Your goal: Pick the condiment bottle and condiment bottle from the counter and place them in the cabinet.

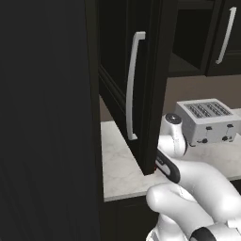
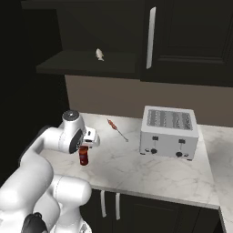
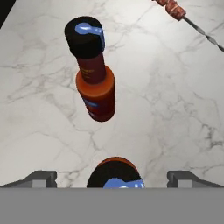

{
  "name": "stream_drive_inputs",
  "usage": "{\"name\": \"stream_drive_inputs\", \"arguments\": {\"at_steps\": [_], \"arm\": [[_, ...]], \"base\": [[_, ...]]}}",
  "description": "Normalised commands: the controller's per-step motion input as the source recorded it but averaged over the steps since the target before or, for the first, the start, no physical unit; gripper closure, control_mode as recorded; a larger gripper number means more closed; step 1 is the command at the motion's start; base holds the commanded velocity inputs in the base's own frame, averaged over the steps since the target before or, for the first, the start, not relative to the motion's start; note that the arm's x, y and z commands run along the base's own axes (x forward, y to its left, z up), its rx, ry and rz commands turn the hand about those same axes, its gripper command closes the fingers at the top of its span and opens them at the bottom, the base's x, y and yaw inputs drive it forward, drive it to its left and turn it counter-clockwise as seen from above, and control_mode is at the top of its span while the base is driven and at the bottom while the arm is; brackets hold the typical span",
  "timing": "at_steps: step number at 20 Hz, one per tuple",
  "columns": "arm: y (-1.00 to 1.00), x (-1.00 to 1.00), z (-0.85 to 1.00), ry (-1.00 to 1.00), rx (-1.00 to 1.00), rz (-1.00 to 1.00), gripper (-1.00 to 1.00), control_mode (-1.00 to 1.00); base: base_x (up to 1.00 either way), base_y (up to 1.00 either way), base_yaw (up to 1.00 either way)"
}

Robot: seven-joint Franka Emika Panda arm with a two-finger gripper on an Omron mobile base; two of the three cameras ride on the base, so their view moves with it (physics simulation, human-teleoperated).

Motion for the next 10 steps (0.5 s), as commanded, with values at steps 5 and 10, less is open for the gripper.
{"name": "stream_drive_inputs", "arguments": {"at_steps": [5, 10], "arm": [[0.0, 0.01, -0.32, 0.0, 0.0, 0.0, -1.0, -1.0], [0.0, 0.0, -0.19, -0.02, 0.0, 0.0, 1.0, -1.0]], "base": [[0.0, 0.0, 0.0], [0.0, 0.0, 0.0]]}}
